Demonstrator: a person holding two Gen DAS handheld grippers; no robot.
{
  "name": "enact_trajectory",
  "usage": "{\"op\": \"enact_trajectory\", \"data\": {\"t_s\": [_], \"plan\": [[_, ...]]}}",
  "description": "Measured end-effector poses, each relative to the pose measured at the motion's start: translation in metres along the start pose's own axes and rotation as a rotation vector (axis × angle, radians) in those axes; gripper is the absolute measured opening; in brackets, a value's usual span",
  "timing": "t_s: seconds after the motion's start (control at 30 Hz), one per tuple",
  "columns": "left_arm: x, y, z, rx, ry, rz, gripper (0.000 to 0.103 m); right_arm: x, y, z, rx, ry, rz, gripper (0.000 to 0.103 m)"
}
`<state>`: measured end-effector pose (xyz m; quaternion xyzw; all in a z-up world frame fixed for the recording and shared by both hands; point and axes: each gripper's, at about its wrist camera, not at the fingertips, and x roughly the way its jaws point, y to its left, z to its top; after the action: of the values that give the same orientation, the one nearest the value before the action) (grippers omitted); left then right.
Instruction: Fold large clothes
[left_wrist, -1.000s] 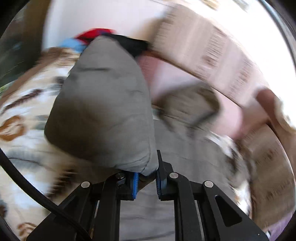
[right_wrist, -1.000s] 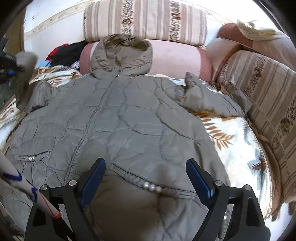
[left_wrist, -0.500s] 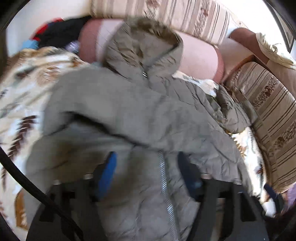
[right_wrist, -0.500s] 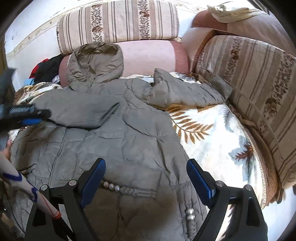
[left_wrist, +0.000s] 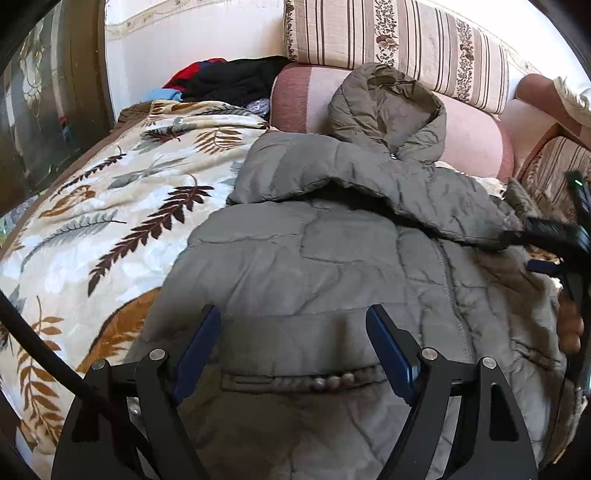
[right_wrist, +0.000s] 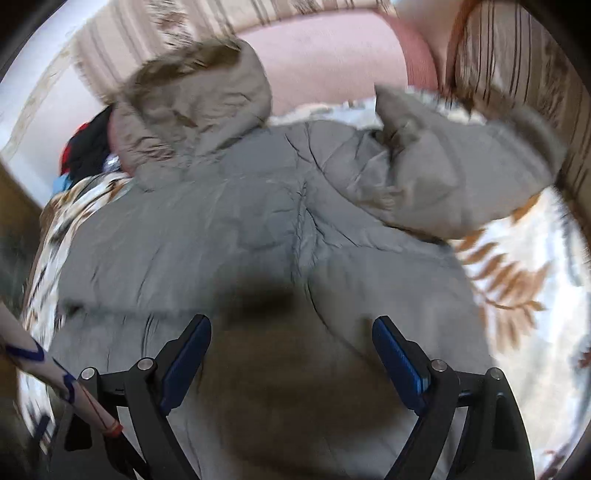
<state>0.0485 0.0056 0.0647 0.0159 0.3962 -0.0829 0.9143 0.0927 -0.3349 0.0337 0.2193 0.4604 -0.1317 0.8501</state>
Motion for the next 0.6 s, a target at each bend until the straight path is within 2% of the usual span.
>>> {"op": "enact_trajectory", "data": {"t_s": [0.03,0.07,0.1,0.13,0.17,0.2,0.3,0.4,0.53,0.6], "plan": [[0.002,0.0,0.001,0.002,-0.001,0.004,0.08,0.012,0.0,0.006,0.026,0.021,0.003,0.089],[0.003,0.0,0.001,0.002,-0.003,0.006,0.08,0.02,0.0,0.01,0.037,0.032,0.001,0.079],[0.004,0.002,0.001,0.001,-0.008,0.007,0.08,0.027,0.003,0.015,0.042,0.044,0.001,0.058],[0.003,0.003,0.0,0.001,-0.011,0.008,0.08,0.031,0.005,0.019,0.04,0.054,0.013,0.044],[0.005,0.005,0.0,0.0,-0.011,0.012,0.08,0.035,0.008,0.026,0.036,0.071,0.017,0.032],[0.007,0.006,0.0,-0.003,-0.009,0.014,0.08,0.035,0.009,0.034,0.033,0.061,0.019,0.027],[0.012,0.011,-0.002,-0.019,0.011,0.002,0.08,0.034,0.009,0.055,0.019,0.015,-0.051,0.022],[0.019,0.013,-0.004,-0.027,0.03,-0.004,0.08,0.042,0.006,0.07,0.022,0.0,-0.113,0.021],[0.026,0.012,-0.007,-0.019,0.051,-0.006,0.08,0.062,0.005,0.065,-0.002,0.035,-0.147,0.023],[0.026,0.011,-0.007,-0.017,0.05,-0.006,0.08,0.064,0.009,0.062,-0.04,0.024,-0.174,0.026]]}}
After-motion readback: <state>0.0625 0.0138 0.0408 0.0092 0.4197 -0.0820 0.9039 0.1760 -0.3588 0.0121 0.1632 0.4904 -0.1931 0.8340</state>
